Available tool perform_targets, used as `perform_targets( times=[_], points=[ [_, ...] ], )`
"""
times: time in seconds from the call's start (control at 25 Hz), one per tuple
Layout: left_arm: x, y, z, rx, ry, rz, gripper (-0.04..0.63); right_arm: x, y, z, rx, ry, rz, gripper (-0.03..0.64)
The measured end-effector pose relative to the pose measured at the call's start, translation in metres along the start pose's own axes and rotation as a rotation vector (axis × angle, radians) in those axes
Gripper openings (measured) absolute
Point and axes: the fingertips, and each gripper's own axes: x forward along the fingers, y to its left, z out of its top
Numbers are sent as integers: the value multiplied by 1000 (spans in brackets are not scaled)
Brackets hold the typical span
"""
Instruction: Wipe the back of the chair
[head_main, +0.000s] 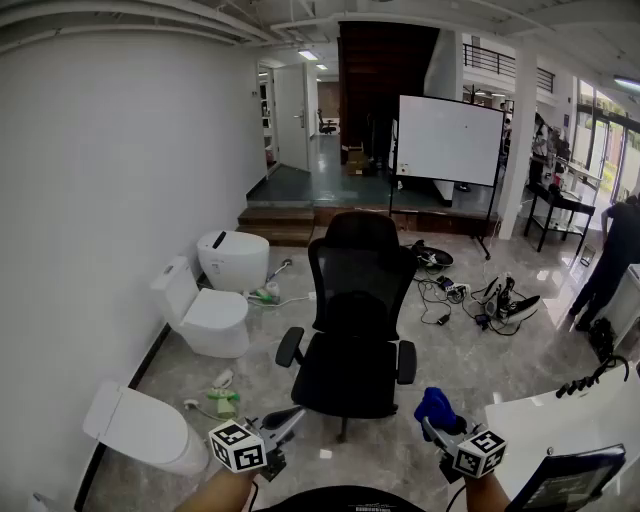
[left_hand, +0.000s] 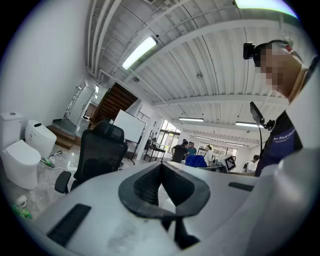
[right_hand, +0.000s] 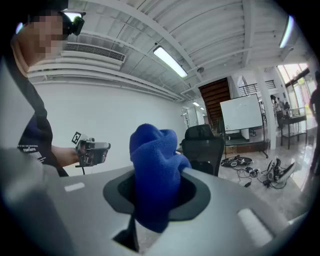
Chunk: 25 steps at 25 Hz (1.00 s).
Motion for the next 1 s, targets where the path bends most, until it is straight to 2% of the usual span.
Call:
perform_targets(
  times=[0.24, 0.48, 0.68, 0.88, 1.0],
  points=[
    [17, -3, -11, -16, 14, -6, 3, -1, -19, -6, 1, 16, -6, 110],
    [21, 32, -3, -35, 0, -18, 3, 33, -19, -4, -9, 37, -6, 110],
    [25, 89, 19, -46, -14, -52, 3, 84, -23, 20, -31, 30, -43, 110],
    [21, 161, 54, -33, 5, -96, 3, 153, -15, 50, -40, 15, -88, 110],
    [22, 203, 64, -19, 22, -123, 3, 198, -13, 54, -31, 4, -104, 110]
  ],
)
